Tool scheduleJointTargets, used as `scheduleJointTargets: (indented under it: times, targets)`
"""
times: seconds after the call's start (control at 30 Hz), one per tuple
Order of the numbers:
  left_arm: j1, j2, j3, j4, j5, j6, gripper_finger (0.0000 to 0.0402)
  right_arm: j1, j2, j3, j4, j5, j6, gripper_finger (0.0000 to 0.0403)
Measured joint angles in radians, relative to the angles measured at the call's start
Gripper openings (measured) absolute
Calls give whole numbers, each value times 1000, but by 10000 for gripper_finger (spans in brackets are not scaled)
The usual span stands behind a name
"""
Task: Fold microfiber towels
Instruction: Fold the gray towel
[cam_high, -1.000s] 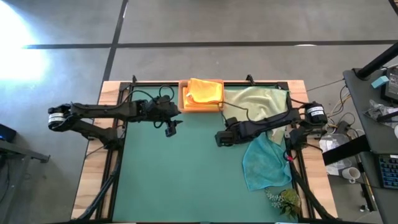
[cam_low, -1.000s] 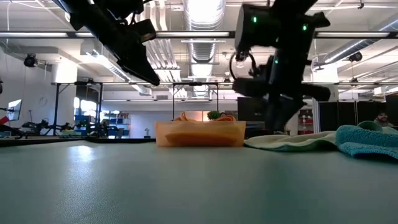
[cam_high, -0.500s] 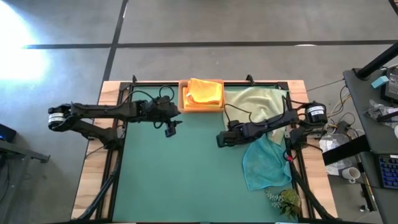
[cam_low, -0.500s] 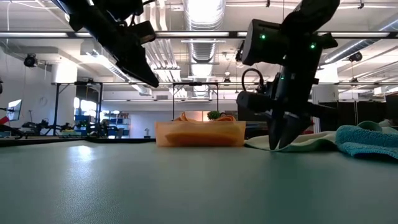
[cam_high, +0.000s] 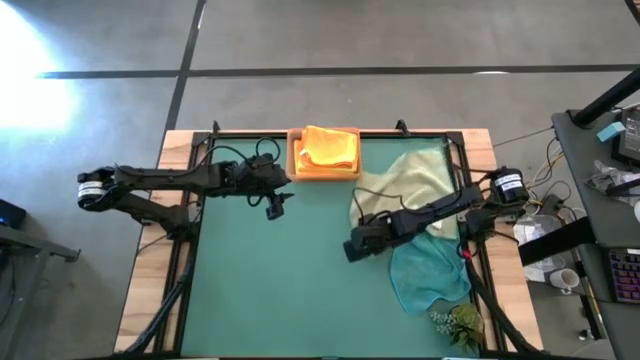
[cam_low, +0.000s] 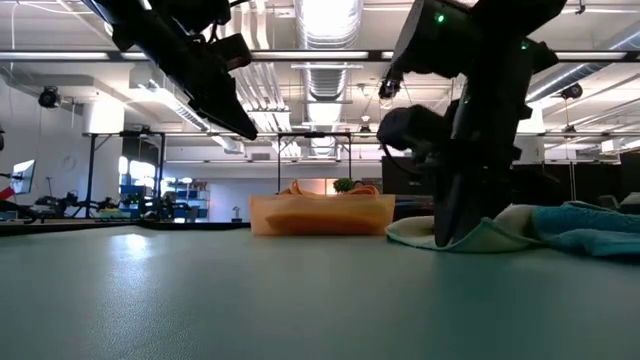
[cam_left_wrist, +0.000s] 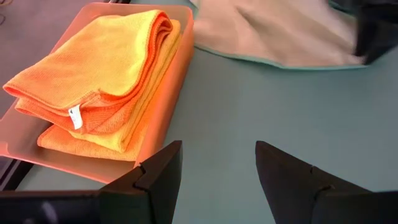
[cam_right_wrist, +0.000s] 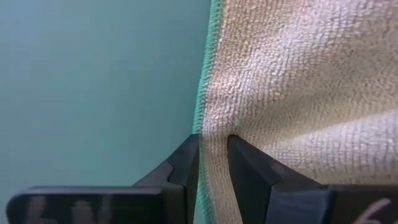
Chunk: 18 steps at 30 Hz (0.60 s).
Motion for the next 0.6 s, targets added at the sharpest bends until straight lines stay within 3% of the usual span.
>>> scheduleJointTargets:
  times: [0.3,0.47,0.6]
  targets:
    - [0,0,-1,15,27,51,187,139,0,0,16,-50,-5,77]
    - [0,0,-16,130,129,53,187,207,0,0,34,-84,12,77]
    - [-4,40,-17,230,146,55,187,259,0,0,106,-96,3,77]
